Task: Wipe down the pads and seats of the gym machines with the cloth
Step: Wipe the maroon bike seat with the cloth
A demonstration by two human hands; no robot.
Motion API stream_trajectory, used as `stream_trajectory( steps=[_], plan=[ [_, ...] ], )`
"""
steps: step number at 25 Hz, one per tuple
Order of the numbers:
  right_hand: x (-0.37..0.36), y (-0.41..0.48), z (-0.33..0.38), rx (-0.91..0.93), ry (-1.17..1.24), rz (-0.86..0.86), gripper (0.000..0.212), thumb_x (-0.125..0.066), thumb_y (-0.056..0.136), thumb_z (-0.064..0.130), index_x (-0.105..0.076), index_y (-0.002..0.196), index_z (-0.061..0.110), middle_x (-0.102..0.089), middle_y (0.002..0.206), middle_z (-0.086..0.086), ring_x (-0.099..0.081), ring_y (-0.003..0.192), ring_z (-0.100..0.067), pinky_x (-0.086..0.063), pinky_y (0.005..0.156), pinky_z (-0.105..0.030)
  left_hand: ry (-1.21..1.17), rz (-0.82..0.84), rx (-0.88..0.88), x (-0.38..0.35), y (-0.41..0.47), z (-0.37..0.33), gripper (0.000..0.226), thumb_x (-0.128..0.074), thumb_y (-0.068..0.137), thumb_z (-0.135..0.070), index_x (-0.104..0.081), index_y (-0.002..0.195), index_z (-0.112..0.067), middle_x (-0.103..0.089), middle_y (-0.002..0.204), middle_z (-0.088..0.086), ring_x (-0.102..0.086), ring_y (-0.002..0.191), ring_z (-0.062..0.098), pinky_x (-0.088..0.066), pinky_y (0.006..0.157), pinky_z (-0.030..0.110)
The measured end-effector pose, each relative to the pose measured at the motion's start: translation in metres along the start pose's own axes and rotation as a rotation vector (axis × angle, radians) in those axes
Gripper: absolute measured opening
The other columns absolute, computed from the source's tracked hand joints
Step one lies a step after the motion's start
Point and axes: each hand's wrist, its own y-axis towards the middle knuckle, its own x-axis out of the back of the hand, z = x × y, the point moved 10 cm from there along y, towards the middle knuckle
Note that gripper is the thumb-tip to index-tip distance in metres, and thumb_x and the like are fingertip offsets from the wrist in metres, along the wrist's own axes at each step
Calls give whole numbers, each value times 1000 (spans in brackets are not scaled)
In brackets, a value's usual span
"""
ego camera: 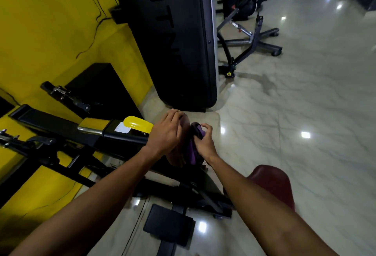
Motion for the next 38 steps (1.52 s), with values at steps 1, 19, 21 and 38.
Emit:
stream_trajectory(
  steps=[1, 19, 21, 38],
  plan=[
    [4, -2, 10, 15, -52, 42, 55, -66, 95, 16, -32, 135, 32, -56, 136, -9, -59, 121, -25, -48, 108, -44, 79, 25, 2, 2, 2, -6, 47, -28, 96, -30, -56, 125, -7, -57, 127, 9, -54, 118, 27, -41, 104, 35],
    [188, -58, -117, -74, -732, 242, 66, -81, 84, 36, -41, 133, 19, -50, 136, -9, -56, 120, -31, -49, 97, -40, -91, 523, 363, -209, -120, -144, 45, -44, 98, -20, -52, 141, -9, -46, 151, 13, -40, 141, 29, -28, 116, 40],
    [201, -64, -134, -92, -765, 235, 66, -82, 83, 35, -44, 133, 17, -48, 136, -10, -55, 120, -32, -49, 97, -42, -140, 570, 395, -230, -132, -145, 40, -45, 99, -21, -56, 135, -8, -51, 146, 13, -46, 135, 29, -34, 113, 39],
    [163, -7, -268, -70, -1121, 100, 57, -47, 96, 50, -50, 147, 24, -36, 160, -11, -22, 151, -37, -6, 124, -56, -612, 642, 500, -425, -147, -125, 29, -42, 102, -22, -51, 129, -14, -53, 127, 6, -52, 113, 22, -45, 85, 35]
  ],
)
